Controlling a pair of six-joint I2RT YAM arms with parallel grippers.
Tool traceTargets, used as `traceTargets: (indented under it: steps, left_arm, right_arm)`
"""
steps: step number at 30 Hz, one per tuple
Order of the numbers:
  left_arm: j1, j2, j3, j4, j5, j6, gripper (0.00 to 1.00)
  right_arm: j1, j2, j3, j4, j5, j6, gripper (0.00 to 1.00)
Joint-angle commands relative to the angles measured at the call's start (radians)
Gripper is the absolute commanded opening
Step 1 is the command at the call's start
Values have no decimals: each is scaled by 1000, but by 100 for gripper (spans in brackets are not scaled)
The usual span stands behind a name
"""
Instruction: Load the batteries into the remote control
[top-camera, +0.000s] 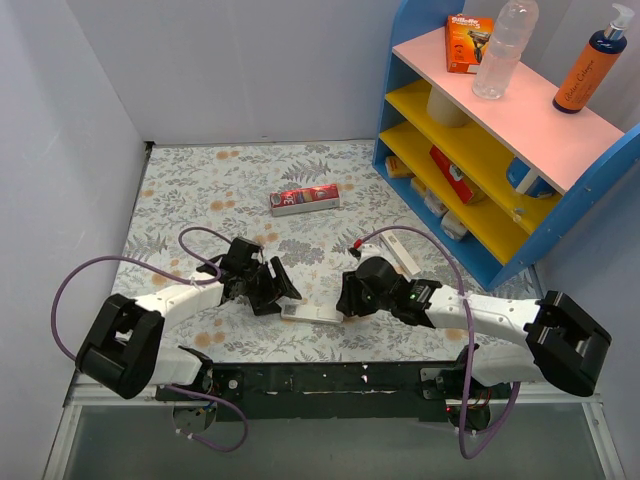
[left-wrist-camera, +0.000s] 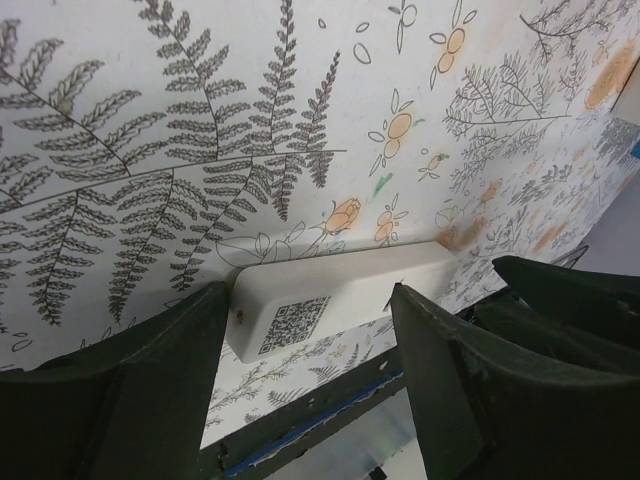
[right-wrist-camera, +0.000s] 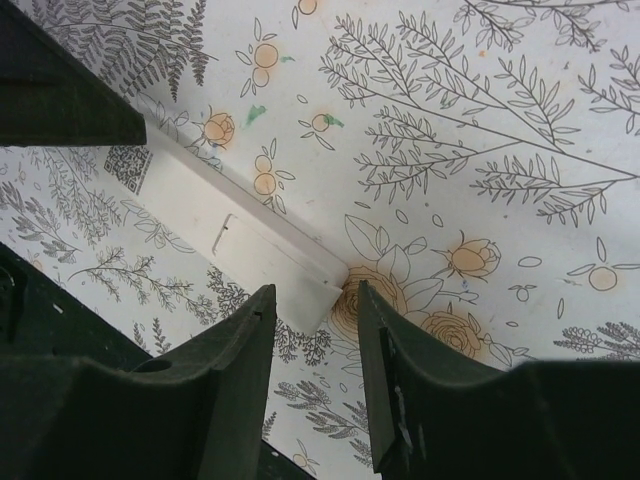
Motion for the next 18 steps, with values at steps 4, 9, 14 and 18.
traceTargets:
  steps: [4,9,14,18]
  left_arm:
    - [-28,-48,-45,-65,14,-26,66]
    - [-38,-69,-62,-63,13,-32,66]
    - [-40,-83,-69,-63,13,-26,65]
    - [-40,-89,-76,-63,10,-23,65]
  right_arm:
    - [16,-17,-16,-32,29,91,45]
    - [39,8,4,-72,61,110,43]
    - [50,40,36,-90,84,110,41]
    - [53,56,44,-91,98,110,39]
